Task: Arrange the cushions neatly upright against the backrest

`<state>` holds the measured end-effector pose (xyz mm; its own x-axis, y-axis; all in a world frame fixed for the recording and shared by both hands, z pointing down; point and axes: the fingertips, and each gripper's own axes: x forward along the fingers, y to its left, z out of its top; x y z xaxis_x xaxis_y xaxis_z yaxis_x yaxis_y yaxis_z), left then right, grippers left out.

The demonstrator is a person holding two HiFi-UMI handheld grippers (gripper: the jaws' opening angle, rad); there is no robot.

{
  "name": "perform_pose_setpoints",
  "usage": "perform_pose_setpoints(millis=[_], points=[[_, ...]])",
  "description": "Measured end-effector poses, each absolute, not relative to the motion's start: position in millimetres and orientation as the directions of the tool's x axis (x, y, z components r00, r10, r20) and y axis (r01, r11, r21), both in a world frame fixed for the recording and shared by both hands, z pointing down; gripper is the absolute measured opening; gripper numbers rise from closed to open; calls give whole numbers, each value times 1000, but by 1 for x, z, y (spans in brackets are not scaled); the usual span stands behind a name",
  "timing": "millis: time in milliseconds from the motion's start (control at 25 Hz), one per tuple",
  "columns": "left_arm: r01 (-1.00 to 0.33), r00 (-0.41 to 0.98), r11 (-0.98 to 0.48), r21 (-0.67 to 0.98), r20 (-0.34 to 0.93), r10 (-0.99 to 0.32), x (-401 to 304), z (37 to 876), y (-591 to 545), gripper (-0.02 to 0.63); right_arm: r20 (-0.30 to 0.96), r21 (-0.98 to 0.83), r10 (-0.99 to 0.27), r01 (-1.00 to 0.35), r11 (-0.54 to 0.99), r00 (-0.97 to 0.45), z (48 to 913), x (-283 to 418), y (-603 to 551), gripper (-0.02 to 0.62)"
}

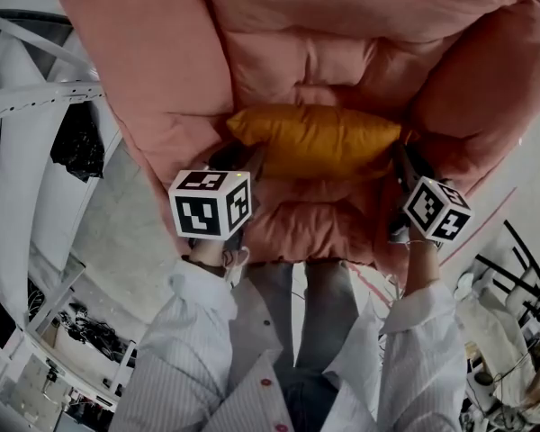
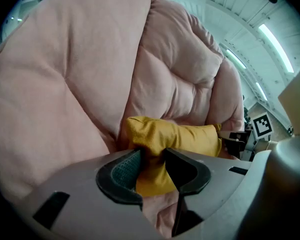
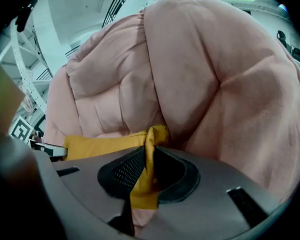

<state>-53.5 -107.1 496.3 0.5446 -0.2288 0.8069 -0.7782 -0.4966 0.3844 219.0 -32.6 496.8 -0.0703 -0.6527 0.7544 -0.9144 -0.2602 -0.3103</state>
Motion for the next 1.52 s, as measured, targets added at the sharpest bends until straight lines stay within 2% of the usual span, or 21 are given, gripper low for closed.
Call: perform_pose_setpoints(millis=[520,680,880,1160,1520], points=[[-775,544,-518,362,799,-256,-58,494,-101,170,746,-340,-661,-900,-273,-81,497,217,-21,48],[-798,528,-492,349,798,-290,-68,490,-102,222,738,-367,-669,-886,-284,-91,493,218,-19,63],[-811,540,-453,370,771,-337,-70,469,-102,233,733,-361,-672,-898,-253,-106,475,218,-13,66],[-795,580,-454,403,725,-372,-48,409,-83,233,692,-392,-700,-906,-159,-176,413,201,-8,67],[-694,676,-597,402,649,-349,-6,306,-54,233,531,-492,-800,-870,-23,-279,295,170,-11,66]])
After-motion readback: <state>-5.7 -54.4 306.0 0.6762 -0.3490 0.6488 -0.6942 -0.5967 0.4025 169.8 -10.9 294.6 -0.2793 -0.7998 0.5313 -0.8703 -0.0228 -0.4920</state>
